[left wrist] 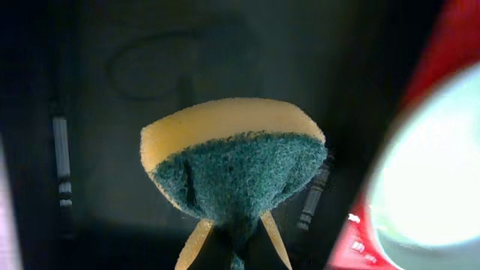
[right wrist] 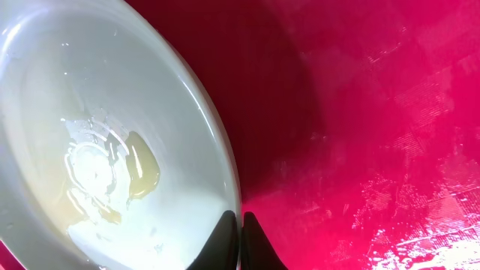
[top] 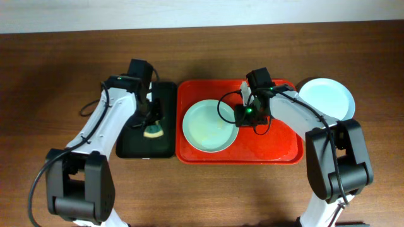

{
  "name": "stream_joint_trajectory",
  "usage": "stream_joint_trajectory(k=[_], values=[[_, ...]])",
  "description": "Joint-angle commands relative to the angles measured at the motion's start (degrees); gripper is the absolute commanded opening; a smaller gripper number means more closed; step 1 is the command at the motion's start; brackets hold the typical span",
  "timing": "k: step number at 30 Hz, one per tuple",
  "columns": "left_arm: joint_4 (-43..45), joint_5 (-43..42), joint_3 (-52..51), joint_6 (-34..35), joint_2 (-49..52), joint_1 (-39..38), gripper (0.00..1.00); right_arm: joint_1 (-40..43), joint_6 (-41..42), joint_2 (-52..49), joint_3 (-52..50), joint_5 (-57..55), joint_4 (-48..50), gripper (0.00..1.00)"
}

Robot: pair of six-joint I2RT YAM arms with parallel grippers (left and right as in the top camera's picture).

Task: Clean dirty plates on tray and stack at the side
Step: 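Place the sponge on the black tray and open the left gripper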

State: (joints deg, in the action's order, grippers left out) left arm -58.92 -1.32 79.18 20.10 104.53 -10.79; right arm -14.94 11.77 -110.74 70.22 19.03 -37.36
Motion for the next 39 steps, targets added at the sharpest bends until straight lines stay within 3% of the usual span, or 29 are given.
stream_joint_trajectory(k=[1,39], values=[[1.16,6.34,-2.03,-1.81,1.49,-0.02,0.00,-0.42,-0.37,-0.37,-0.52,1.57,0.13,0.04],[7.45,5.22,-8.07,-1.75,1.55,-0.07,0.00,-0.42,-0.37,-0.37,-0.52,1.57,0.15,0.04]])
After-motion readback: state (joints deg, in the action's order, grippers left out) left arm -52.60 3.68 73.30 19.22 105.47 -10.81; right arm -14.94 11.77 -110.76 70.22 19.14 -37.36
